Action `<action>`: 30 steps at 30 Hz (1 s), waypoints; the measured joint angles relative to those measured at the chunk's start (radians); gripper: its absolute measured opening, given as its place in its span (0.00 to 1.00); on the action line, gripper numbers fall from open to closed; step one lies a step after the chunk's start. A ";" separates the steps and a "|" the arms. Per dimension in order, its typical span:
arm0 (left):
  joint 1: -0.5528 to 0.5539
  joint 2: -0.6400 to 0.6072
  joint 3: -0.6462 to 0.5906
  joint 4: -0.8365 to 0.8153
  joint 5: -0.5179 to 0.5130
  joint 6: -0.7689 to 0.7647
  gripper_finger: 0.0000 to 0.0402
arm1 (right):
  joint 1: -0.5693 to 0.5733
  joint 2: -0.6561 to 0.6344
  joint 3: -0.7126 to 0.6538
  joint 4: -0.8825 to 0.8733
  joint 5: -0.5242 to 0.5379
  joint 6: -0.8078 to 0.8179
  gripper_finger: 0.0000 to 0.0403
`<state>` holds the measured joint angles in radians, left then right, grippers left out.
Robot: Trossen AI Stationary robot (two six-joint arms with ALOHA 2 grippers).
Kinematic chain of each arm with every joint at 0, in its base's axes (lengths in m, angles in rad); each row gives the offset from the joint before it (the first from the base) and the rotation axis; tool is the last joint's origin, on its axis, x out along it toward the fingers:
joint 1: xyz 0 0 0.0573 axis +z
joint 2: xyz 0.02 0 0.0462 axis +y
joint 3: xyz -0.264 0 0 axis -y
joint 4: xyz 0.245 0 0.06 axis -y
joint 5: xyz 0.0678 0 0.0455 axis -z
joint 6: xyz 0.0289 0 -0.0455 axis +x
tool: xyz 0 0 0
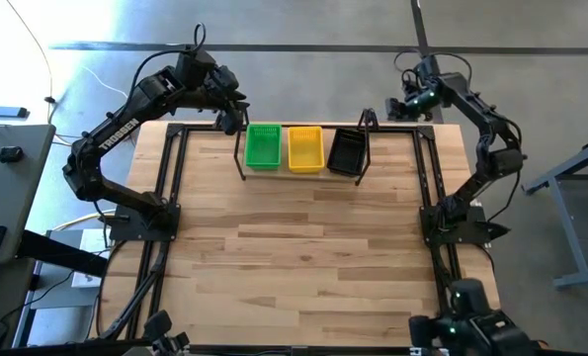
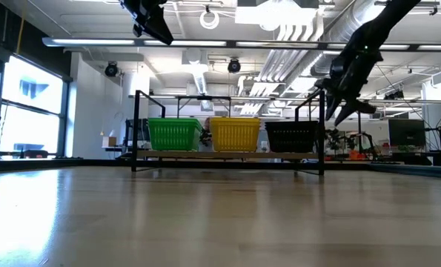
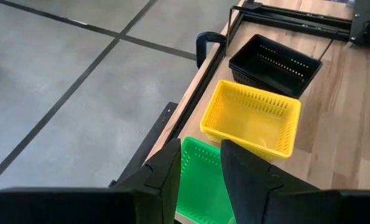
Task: Stack baskets on shelf by color
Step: Stack the black bin on top of the black bins on the shelf
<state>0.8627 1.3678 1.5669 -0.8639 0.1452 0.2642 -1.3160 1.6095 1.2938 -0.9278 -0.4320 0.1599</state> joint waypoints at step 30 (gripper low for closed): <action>0.000 0.001 0.000 0.003 -0.010 -0.078 0.26 | 0.088 0.186 0.000 -0.063 -0.222 -0.028 0.31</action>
<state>0.8627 1.3683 1.5667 -0.8608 0.1347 0.1860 -1.2278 1.7950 1.2938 -0.9905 -0.6540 0.1320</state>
